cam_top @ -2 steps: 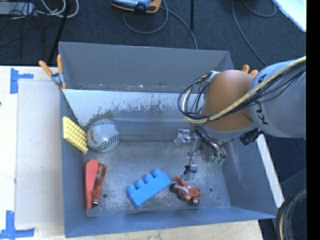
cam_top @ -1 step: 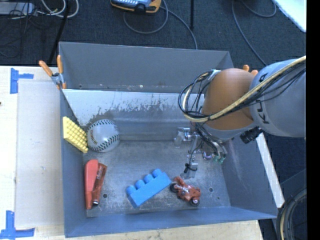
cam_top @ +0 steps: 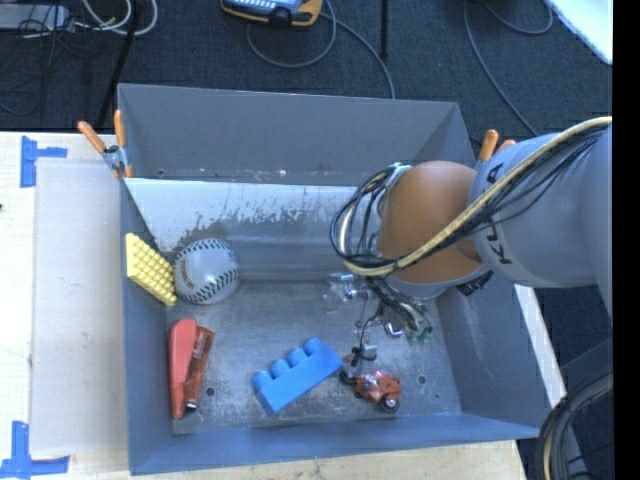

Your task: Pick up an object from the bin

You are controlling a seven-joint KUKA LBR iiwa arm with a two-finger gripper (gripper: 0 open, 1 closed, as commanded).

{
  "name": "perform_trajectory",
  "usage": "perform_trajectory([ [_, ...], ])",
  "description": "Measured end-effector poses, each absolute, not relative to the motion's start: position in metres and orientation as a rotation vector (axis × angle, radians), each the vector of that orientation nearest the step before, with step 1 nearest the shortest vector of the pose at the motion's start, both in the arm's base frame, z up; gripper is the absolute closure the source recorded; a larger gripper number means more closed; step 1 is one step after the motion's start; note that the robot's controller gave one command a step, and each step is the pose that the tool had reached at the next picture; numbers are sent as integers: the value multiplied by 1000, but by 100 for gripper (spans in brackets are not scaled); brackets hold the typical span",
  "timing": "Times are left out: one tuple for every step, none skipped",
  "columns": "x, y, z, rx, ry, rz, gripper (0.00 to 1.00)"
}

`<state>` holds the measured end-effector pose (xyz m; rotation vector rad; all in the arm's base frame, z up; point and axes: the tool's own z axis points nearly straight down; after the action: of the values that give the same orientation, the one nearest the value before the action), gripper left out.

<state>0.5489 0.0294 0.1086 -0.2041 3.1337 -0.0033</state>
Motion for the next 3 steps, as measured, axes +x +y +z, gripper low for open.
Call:
perform_trajectory([
  [521, 73, 109, -407, 3129, 3, 0],
  [523, 94, 119, -554, 3091, -2, 0],
  [519, 99, 78, -720, 3071, 4, 0],
])
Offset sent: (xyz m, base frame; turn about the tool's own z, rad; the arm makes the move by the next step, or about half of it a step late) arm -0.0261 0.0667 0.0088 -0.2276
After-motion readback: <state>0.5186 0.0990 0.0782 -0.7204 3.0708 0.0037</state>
